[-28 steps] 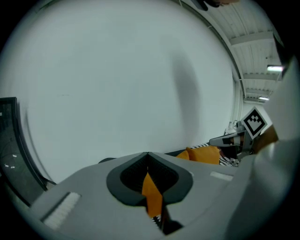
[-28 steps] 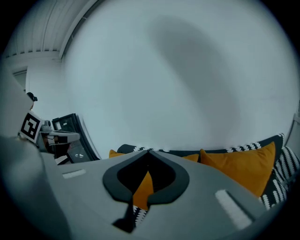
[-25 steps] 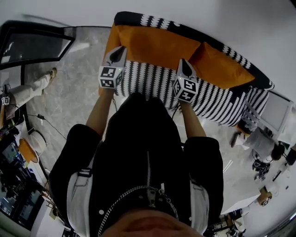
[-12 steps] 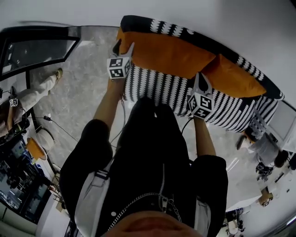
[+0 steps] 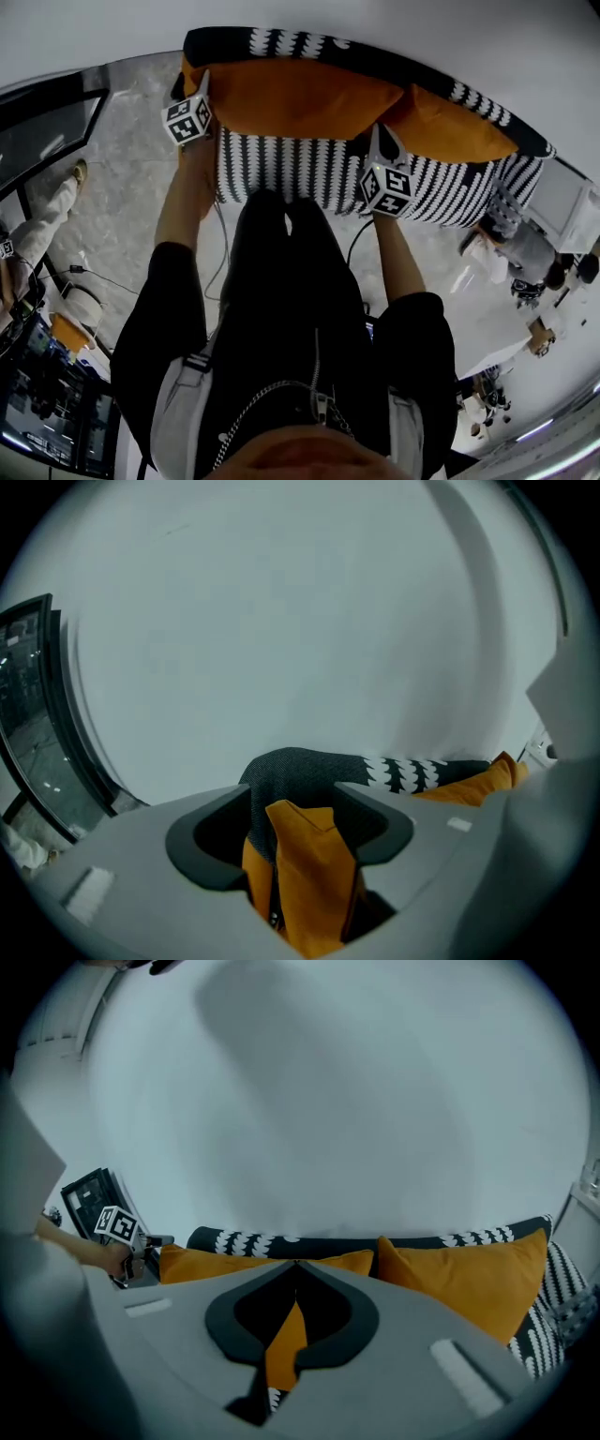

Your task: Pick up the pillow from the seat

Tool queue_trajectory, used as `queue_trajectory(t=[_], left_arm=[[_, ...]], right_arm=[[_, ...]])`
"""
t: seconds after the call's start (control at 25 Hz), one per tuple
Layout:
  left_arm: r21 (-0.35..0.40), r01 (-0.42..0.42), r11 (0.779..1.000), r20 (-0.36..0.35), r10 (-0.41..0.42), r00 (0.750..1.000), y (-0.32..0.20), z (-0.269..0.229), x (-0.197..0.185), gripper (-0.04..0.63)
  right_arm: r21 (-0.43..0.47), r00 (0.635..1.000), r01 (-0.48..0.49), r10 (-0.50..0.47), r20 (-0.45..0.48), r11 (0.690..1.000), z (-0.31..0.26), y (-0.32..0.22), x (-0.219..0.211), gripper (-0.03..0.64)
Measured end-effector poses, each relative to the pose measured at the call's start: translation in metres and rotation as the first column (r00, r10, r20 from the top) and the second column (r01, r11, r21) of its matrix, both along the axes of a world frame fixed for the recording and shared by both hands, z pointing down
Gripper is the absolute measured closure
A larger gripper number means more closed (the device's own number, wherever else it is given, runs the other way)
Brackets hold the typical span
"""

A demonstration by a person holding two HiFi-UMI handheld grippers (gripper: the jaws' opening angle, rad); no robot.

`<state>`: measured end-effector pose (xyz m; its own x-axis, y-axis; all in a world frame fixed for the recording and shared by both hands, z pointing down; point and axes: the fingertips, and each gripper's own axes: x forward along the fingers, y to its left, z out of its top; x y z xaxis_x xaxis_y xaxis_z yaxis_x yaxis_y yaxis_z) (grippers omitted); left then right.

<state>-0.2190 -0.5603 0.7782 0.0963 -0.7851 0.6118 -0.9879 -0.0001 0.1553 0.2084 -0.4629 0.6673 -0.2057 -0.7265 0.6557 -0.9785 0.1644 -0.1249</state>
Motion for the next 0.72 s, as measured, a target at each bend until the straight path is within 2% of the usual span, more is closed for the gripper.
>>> queue_trajectory(t=[0.16, 0.2, 0.28, 0.44, 0.56, 0.72], left_arm=[[-0.045, -0.011, 0.999, -0.023, 0.01, 1.0, -0.007, 0.019, 0.006, 0.33], [-0.056, -0.02, 0.998, -0.026, 0.018, 0.999, -0.007, 0.023, 0.009, 0.345], [-0.075, -0.04, 0.996, -0.03, 0.038, 0.999, -0.008, 0.031, 0.015, 0.425], [-0.1, -0.095, 0.99, -0.013, 0.094, 0.995, 0.0, 0.034, 0.018, 0.526], [-0.11, -0.143, 0.984, 0.027, 0.147, 0.989, 0.011, 0.03, 0.023, 0.543], [-0.122, -0.158, 0.98, 0.04, 0.164, 0.986, 0.038, 0.029, 0.021, 0.545]], right_arm=[[-0.01, 0.993, -0.117, 0.117, -0.006, 0.993, 0.015, -0.028, 0.036, 0.591], [-0.011, 0.99, -0.142, 0.142, -0.016, 0.99, 0.019, -0.034, 0.046, 0.576], [-0.01, 0.984, -0.174, 0.174, -0.04, 0.985, 0.028, -0.046, 0.06, 0.543], [-0.032, 0.98, -0.195, 0.193, -0.047, 0.98, 0.045, -0.058, 0.067, 0.459], [-0.051, 0.982, -0.18, 0.176, -0.063, 0.982, 0.055, -0.063, 0.068, 0.405], [-0.062, 0.984, -0.167, 0.162, -0.08, 0.984, 0.066, -0.061, 0.07, 0.367]])
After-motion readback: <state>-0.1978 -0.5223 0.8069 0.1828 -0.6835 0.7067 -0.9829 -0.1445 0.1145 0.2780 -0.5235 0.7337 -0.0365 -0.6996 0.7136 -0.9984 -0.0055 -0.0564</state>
